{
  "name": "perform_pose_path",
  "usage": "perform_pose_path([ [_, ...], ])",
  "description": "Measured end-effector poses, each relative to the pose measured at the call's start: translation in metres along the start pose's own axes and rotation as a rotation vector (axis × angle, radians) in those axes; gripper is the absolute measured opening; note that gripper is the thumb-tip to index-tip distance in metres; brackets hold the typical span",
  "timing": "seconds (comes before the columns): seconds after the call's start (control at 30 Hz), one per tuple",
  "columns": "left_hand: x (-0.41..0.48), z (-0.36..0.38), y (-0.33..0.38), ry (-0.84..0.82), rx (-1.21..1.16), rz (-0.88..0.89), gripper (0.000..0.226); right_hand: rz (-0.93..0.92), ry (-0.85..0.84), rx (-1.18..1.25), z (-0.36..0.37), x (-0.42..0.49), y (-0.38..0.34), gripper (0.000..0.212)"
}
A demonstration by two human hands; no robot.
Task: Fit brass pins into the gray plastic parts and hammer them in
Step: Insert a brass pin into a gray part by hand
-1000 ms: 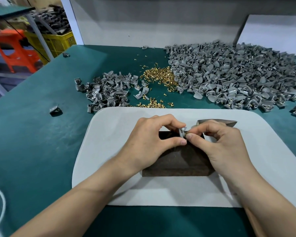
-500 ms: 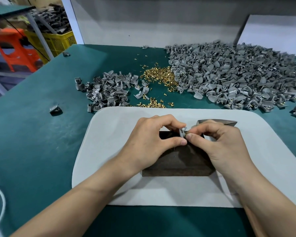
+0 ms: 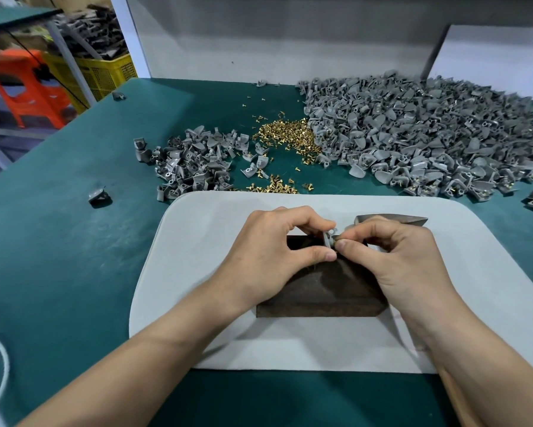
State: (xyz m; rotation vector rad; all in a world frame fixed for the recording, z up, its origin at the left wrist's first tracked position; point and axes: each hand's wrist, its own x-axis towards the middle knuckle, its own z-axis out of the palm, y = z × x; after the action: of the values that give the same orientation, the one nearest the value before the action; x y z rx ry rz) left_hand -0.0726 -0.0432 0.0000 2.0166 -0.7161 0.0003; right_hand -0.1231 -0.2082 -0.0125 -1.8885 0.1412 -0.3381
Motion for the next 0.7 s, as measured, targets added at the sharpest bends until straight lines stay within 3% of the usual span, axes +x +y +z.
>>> perform_pose_path([
  [0.7,-0.0011,0.0010,-0.0001,0.004,0.011,0.008,0.027,-0.024,0.033,-0.039,0.0021,-0.0024,-0.0041,0.017],
])
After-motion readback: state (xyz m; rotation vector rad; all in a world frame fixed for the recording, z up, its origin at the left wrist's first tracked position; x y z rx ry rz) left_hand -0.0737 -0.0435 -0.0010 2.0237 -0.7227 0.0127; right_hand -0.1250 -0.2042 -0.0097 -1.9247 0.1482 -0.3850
